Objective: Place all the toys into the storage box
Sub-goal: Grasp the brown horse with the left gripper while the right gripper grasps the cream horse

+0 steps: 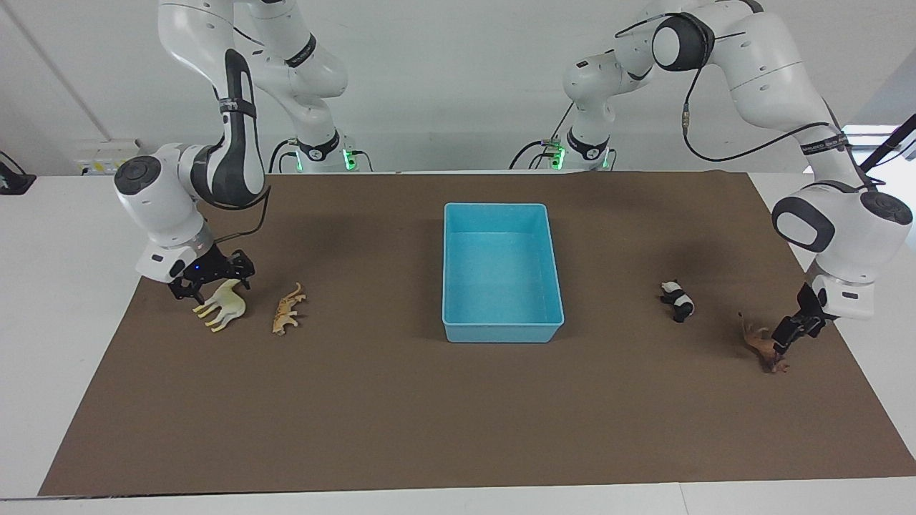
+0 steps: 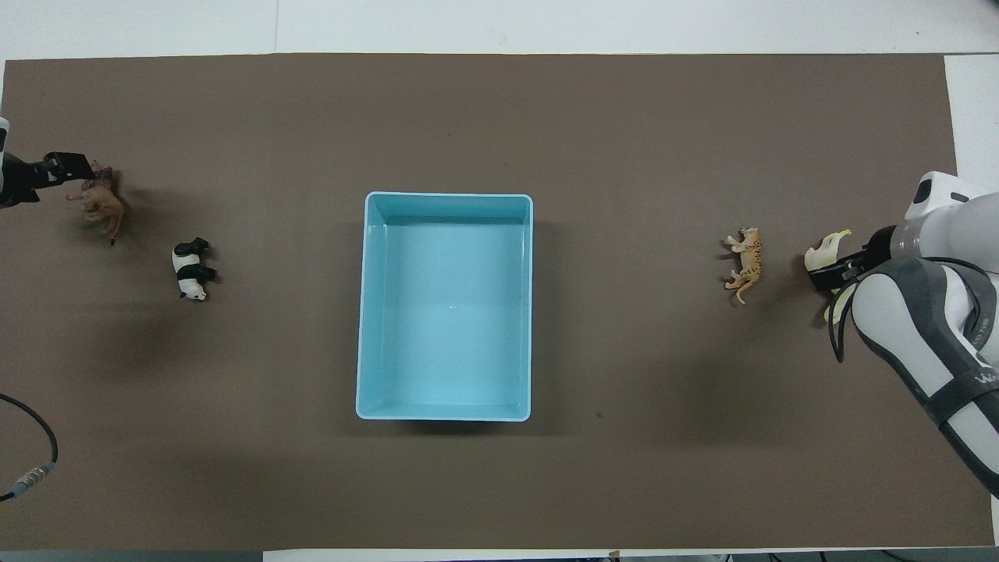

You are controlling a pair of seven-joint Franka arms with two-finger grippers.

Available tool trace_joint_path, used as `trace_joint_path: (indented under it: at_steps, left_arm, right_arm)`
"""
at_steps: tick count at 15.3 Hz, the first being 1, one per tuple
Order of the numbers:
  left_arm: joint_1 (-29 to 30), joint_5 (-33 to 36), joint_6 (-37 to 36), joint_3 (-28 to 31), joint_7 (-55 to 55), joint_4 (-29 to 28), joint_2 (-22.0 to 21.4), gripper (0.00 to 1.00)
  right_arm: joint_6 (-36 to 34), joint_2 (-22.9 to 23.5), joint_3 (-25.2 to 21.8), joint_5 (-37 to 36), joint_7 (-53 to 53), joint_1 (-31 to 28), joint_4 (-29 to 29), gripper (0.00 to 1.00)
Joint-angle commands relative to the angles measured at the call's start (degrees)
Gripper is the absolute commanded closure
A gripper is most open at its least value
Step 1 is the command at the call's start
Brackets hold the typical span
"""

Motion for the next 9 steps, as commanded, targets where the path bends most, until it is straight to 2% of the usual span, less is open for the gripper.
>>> trace_joint_path:
  at_steps: [1, 7, 8, 9]
  left_arm:
    - [-1.05, -0.5, 3.02, 0.19, -3.53, -3.07, -0.79, 0.0]
    - [-1.49, 0.03, 3.73, 0.28, -3.19, -6.84, -2.02, 0.0]
    - [-1.49, 0.03, 3.81, 0.28, -3.19, -7.2, -2.2, 0.0]
    - [-1.58, 0.03, 3.9, 0.19, -3.36, -7.37, -2.2, 0.0]
  right_arm:
    - [1.25, -0.1, 0.32, -0.16, -1.54, -0.51, -1.12, 0.0]
    - [4.77, 0.52, 0.23, -0.16, -1.98, -0.69, -2.96, 0.02]
    - [5.81, 0.52, 0.23, -0.16, -3.02, -0.78, -3.66, 0.06]
    - [8.0, 0.43, 0.23, -0.16, -3.73, -0.95, -4.63, 0.16]
